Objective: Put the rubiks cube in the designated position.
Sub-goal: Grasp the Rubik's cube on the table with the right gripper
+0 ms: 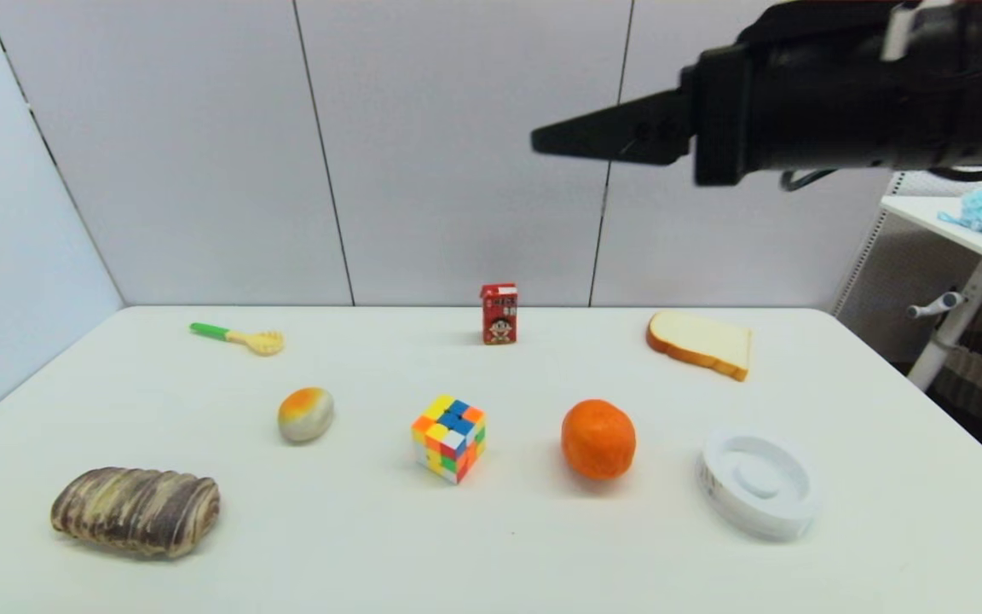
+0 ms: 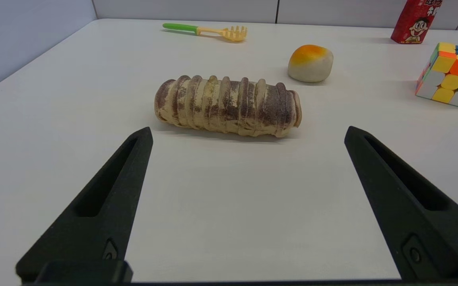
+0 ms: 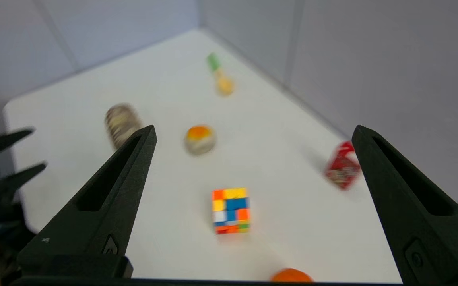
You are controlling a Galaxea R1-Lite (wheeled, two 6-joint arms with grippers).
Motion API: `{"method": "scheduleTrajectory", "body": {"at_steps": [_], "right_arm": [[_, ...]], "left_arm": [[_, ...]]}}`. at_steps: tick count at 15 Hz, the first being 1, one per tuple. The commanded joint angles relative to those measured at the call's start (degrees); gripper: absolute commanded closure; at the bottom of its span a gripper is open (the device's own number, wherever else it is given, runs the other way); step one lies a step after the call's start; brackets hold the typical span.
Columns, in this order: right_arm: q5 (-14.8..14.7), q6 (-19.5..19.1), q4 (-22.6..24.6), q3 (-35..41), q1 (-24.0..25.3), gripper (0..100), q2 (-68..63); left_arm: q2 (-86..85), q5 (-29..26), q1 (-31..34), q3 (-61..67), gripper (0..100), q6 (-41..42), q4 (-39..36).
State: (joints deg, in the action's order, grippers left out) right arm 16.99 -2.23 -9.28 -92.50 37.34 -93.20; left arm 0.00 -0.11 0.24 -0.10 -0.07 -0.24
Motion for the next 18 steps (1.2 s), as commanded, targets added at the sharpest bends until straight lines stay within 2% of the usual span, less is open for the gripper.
{"method": "scheduleTrajectory", "body": {"at_steps": [1, 3, 6, 9, 13, 17, 18], "right_arm": [[6.03, -0.32, -1.45, -1.36, 1.42, 0, -10.87], [6.47, -1.28, -4.96, -3.3, 1.16, 0, -14.91], [6.3, -1.46, -4.7, -4.44, 1.16, 0, -21.32], [2.25, -1.64, -5.49, -5.85, 1.77, 0, -26.42], [0.94, -2.52, -5.49, -5.76, 4.06, 0, -28.62], [1.55, -12.01, -5.84, -4.27, 4.41, 0, -28.97], [1.55, -12.97, -5.75, -3.91, 4.67, 0, -28.97]], "left_arm": [[0.09, 0.02, 0.02, 0.01, 0, -0.01, 0.07], [0.09, 0.02, 0.02, 0.01, 0, -0.01, 0.07], [0.09, 0.02, 0.02, 0.01, 0, -0.01, -0.11], [0.09, 0.02, 0.02, 0.01, 0, -0.01, 0.07], [0.09, 0.02, 0.02, 0.01, 0, -0.01, 0.07], [0.09, 0.02, 0.02, 0.01, 0, -0.01, -0.11], [0.09, 0.02, 0.02, 0.01, 0, -0.01, 0.07]]}}
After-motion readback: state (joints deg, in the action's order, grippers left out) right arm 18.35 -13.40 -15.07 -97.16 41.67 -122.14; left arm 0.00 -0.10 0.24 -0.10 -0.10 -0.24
